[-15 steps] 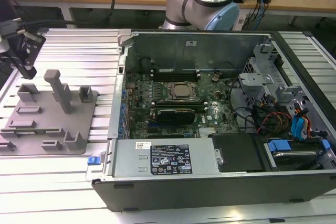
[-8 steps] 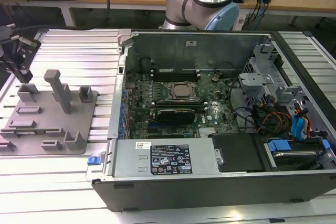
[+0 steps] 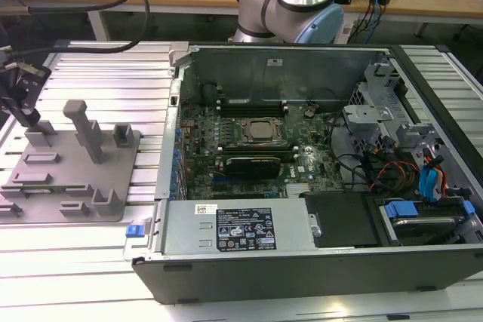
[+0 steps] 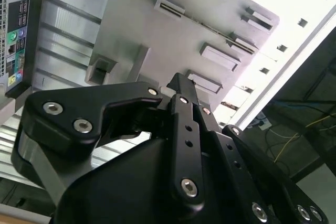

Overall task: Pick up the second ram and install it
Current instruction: 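Reach for the second ram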

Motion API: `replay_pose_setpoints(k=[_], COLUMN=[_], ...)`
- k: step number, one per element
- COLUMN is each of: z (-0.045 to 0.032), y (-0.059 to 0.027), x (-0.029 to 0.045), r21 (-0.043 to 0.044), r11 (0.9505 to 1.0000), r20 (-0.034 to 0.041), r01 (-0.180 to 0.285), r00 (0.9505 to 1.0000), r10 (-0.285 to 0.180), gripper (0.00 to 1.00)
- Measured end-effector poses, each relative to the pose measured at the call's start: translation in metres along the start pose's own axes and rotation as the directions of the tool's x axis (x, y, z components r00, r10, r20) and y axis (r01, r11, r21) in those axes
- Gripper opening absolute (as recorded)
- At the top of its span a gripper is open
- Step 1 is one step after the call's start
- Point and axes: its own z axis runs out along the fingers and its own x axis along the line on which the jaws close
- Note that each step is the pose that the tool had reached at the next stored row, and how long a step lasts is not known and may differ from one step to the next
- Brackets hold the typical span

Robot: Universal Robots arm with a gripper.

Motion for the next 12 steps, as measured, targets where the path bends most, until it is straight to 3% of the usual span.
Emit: replay_pose_setpoints(k=[12], z=[0.0097], y=[-0.0083], x=[0.0136], r21=[0.0], r11=[1.0], r20=[0.0], r01=[0.0], r00=[1.0], r10=[0.0], gripper=[0.08])
